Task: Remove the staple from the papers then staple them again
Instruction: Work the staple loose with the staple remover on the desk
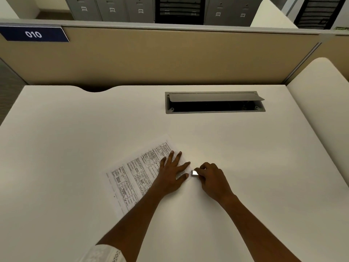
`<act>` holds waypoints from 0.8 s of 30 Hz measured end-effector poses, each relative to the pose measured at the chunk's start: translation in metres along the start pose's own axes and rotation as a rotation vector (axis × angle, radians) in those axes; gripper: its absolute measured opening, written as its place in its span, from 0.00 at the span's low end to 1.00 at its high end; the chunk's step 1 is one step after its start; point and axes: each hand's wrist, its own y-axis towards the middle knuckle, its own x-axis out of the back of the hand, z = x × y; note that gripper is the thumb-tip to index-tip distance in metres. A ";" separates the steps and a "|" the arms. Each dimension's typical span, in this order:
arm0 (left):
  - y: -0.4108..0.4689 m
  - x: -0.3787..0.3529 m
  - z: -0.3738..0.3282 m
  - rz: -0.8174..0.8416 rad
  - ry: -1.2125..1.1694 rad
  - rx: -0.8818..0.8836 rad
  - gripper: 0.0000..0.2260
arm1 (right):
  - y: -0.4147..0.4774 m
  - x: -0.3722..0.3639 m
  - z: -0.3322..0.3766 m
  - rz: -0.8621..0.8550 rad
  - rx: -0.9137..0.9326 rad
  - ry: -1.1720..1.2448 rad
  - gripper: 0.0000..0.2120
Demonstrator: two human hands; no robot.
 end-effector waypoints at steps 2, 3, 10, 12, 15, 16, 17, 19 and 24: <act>-0.001 0.000 0.002 -0.001 -0.042 -0.014 0.22 | 0.001 0.000 -0.001 0.003 0.002 -0.007 0.12; -0.001 0.001 0.003 0.002 -0.046 -0.021 0.22 | 0.001 0.000 -0.001 0.005 0.004 -0.007 0.12; 0.000 -0.001 0.004 0.013 0.011 -0.036 0.21 | 0.001 0.001 -0.002 0.001 0.033 0.002 0.12; -0.001 -0.002 0.004 0.012 0.034 -0.033 0.22 | 0.001 0.001 -0.002 -0.002 0.048 0.008 0.11; 0.000 -0.003 0.004 0.020 0.054 -0.024 0.22 | 0.003 0.001 -0.004 0.013 0.074 -0.004 0.11; 0.000 -0.003 0.003 0.022 0.060 -0.023 0.22 | 0.003 0.002 -0.004 0.019 0.080 -0.007 0.11; 0.000 -0.003 0.003 0.025 0.065 -0.021 0.22 | 0.004 0.002 -0.005 0.024 0.084 -0.007 0.11; -0.001 -0.002 0.003 0.032 0.074 -0.018 0.22 | 0.004 0.002 -0.005 0.034 0.087 -0.004 0.12; -0.001 0.000 0.001 0.046 0.079 -0.013 0.22 | 0.007 0.003 -0.004 0.057 0.074 0.012 0.12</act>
